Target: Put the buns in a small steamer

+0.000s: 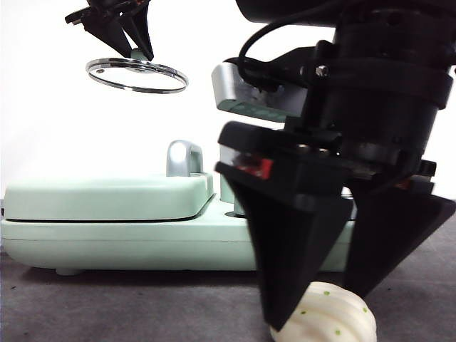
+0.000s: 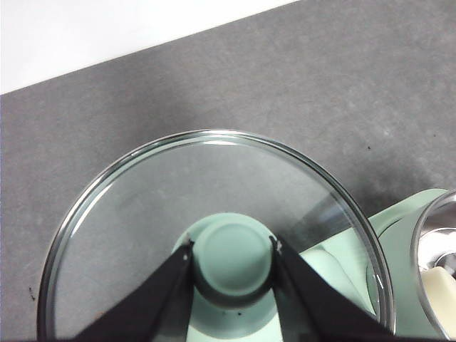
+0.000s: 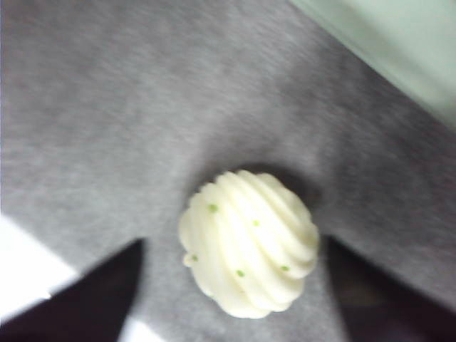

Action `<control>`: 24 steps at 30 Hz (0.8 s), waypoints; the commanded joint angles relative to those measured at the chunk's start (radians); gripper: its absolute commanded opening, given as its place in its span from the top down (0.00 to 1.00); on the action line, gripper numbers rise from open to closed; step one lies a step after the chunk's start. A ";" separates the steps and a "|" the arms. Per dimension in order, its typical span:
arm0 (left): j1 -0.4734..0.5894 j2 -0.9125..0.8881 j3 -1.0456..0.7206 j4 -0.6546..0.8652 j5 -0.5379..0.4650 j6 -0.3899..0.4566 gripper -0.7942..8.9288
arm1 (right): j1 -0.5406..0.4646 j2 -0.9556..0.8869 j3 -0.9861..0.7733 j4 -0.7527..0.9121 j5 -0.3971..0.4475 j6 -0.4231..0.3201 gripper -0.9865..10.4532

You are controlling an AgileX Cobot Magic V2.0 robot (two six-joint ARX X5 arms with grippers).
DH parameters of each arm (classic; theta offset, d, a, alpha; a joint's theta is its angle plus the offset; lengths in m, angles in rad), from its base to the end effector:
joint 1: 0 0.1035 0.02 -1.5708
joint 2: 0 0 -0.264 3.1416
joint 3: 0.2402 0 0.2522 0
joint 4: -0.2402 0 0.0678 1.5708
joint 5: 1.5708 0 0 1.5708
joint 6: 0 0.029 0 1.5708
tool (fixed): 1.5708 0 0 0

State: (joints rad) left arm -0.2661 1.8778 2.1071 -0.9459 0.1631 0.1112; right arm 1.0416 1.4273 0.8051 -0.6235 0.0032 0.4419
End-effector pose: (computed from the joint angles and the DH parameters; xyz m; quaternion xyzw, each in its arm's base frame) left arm 0.3822 -0.1090 0.4059 0.0689 0.3386 -0.2186 0.9126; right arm 0.1249 0.2133 0.1790 -0.1294 0.5816 0.2824 0.7518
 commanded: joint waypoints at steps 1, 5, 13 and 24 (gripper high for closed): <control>-0.003 -0.005 0.037 0.025 0.006 -0.002 0.86 | 0.003 0.018 0.008 0.001 -0.010 -0.014 0.72; -0.003 -0.005 0.037 0.026 0.006 0.000 0.86 | -0.004 0.018 0.008 0.002 -0.023 -0.014 0.72; -0.003 -0.005 0.037 0.026 0.006 0.000 0.86 | -0.011 0.017 0.008 0.006 -0.023 -0.012 0.82; -0.003 -0.005 0.037 0.026 0.006 0.001 0.86 | -0.014 0.014 0.219 -0.201 -0.038 -0.010 0.82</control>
State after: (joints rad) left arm -0.2661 1.8778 2.1071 -0.9455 0.1631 0.1112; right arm 1.0195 1.4277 0.9962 -0.8112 -0.0341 0.4347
